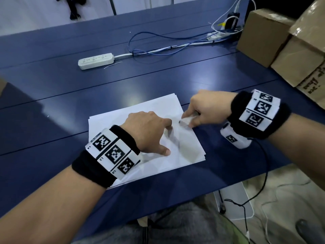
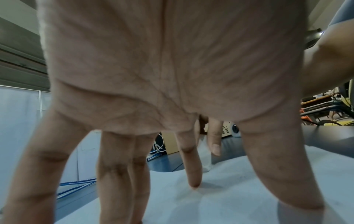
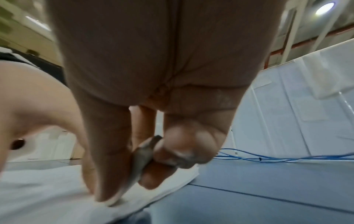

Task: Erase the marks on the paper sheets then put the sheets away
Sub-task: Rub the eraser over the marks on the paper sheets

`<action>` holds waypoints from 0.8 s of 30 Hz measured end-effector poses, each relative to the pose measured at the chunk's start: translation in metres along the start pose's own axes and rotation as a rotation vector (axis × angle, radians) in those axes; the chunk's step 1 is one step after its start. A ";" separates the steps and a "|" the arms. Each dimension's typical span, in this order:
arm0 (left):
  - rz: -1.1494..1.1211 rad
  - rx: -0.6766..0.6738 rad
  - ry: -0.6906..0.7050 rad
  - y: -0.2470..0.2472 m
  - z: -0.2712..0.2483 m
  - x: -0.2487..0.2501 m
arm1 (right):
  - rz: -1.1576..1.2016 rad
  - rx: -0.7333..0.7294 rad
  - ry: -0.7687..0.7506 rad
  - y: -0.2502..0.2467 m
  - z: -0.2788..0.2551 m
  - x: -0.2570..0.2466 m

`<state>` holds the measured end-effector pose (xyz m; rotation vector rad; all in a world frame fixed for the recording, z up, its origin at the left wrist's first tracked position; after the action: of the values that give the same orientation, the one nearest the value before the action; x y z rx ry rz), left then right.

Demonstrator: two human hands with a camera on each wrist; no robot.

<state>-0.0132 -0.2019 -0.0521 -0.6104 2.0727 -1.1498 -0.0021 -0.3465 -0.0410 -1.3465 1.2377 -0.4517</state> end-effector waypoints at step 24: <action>0.001 -0.009 0.008 -0.001 0.002 0.002 | -0.003 -0.015 -0.018 0.001 -0.004 0.002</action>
<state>-0.0130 -0.2045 -0.0521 -0.6099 2.0859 -1.1444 -0.0054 -0.3497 -0.0413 -1.3620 1.2263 -0.4322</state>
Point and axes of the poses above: each hand's wrist, its own z-axis towards the middle knuckle, its own y-axis out of the palm, x = y × z, the point moved 6 cm from there along z, towards the middle knuckle, and after that the axes turned 14 degrees about z, right-handed, at the moved point
